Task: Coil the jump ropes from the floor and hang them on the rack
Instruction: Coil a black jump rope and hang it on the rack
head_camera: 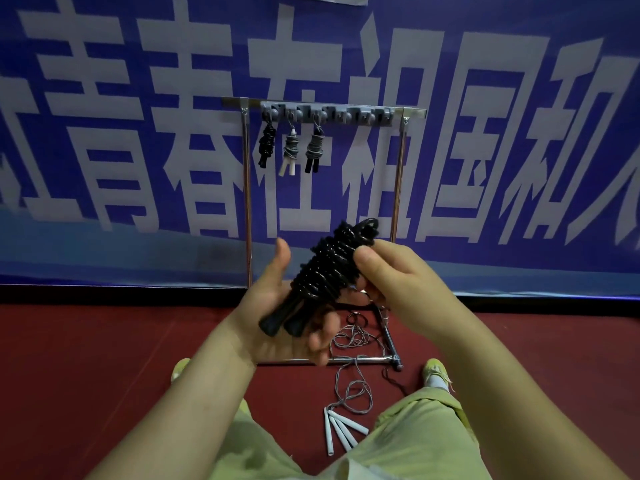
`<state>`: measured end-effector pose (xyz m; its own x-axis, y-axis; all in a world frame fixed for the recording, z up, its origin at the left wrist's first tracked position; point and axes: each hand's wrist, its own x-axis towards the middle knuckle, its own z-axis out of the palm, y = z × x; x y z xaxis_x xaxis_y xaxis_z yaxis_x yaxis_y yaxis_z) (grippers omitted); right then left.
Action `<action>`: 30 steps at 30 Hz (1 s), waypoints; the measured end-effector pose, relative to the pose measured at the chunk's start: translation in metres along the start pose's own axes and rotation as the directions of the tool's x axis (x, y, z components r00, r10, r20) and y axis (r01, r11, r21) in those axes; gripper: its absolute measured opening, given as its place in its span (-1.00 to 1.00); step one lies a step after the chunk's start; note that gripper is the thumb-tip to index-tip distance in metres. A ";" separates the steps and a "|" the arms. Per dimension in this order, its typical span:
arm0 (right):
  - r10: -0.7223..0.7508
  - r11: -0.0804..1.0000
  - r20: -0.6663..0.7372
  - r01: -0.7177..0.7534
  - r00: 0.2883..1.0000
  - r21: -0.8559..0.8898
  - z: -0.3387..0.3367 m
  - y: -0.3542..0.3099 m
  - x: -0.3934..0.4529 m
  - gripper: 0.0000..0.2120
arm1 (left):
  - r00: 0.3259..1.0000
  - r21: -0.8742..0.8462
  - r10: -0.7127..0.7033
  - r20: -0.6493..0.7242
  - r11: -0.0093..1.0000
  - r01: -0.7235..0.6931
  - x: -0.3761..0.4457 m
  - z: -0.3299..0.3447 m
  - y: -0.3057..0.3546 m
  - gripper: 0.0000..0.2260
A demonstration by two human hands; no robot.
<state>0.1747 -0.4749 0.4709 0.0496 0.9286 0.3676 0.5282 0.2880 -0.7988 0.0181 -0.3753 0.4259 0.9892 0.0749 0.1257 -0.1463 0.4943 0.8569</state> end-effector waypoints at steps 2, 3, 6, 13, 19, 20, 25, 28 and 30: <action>-0.001 0.999 -0.009 0.001 1.000 -0.035 0.000 0.000 0.001 -0.67 | 0.997 -0.014 0.001 0.071 1.000 0.000 0.004 0.000 -0.008 -0.35; 0.008 0.997 -0.012 -0.009 1.000 -0.079 0.000 0.000 0.002 -0.63 | 0.997 -0.041 -0.015 0.082 0.999 0.018 0.006 0.001 -0.009 -0.40; 0.046 0.980 -0.044 -0.053 0.998 -0.191 -0.003 0.002 0.004 -0.62 | 0.988 -0.001 -0.075 -0.132 0.997 0.076 0.006 0.005 -0.005 -0.35; 0.239 0.947 0.052 -0.221 0.970 -0.233 -0.007 0.021 0.014 -0.64 | 0.767 0.523 0.147 -0.625 0.808 0.271 0.013 0.017 0.000 -0.38; 0.311 0.893 -0.102 -0.328 0.945 -0.307 -0.002 0.033 0.016 -0.50 | 0.610 0.767 0.472 -0.636 0.470 0.436 0.015 0.008 0.004 -0.59; 0.302 0.894 -0.139 -0.331 0.943 -0.302 -0.001 0.034 0.015 -0.51 | 0.587 0.774 0.505 -0.633 0.438 0.457 0.015 0.008 0.005 -0.60; 0.285 0.921 -0.072 -0.294 0.956 -0.257 0.006 0.033 0.010 -0.46 | 0.515 0.719 0.516 -0.684 0.362 0.593 0.010 0.005 0.011 -0.64; 0.315 0.910 -0.030 -0.311 0.949 -0.274 0.014 0.034 0.010 -0.42 | 0.501 0.691 0.496 -0.710 0.350 0.633 0.006 0.001 0.008 -0.66; 0.352 0.911 -0.042 -0.353 0.935 -0.213 0.018 0.036 0.012 -0.48 | 0.498 0.696 0.516 -0.697 0.321 0.642 0.006 0.000 0.003 -0.68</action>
<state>0.1796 -0.4492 0.4377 0.2679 0.9599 0.0825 0.6442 -0.1149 -0.7562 0.0236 -0.3735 0.4294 0.4155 0.8961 0.1559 0.5899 -0.3959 0.7037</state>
